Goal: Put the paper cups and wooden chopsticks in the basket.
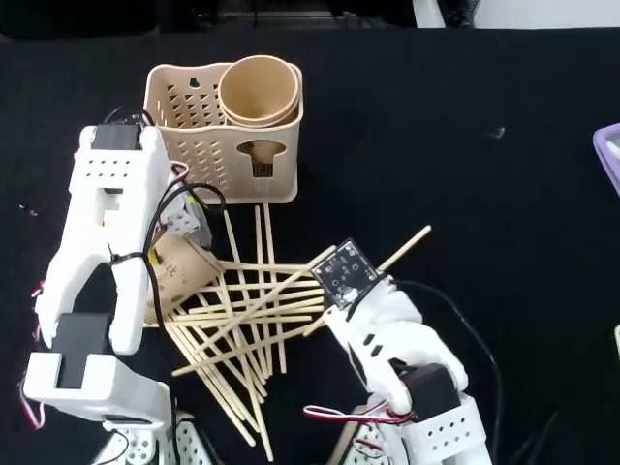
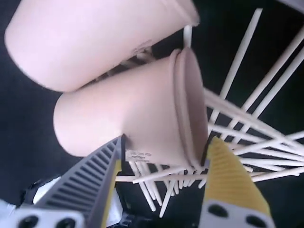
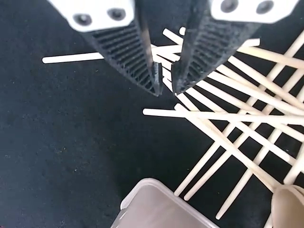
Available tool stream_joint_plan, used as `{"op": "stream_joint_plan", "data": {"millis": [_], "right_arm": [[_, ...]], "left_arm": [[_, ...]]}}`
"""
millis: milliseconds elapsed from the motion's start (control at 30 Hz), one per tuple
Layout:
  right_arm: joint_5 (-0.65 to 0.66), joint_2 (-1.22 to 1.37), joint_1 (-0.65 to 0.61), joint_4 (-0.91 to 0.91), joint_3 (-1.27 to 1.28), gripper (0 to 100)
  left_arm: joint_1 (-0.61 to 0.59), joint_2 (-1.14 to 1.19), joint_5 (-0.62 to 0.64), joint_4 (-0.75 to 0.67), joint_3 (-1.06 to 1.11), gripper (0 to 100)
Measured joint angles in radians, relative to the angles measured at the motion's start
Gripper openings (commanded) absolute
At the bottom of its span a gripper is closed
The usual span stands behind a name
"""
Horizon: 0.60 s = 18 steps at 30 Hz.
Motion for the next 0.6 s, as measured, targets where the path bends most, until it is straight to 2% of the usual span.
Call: {"op": "stream_joint_plan", "data": {"millis": [233,600], "right_arm": [[0.000,0.000,0.000,0.000,0.000,5.0],[0.000,0.000,0.000,0.000,0.000,5.0]], "left_arm": [[0.000,0.009,-0.006,0.028,0.000,11],[-0.023,-0.025,-0.118,0.037,-0.002,10]]}}
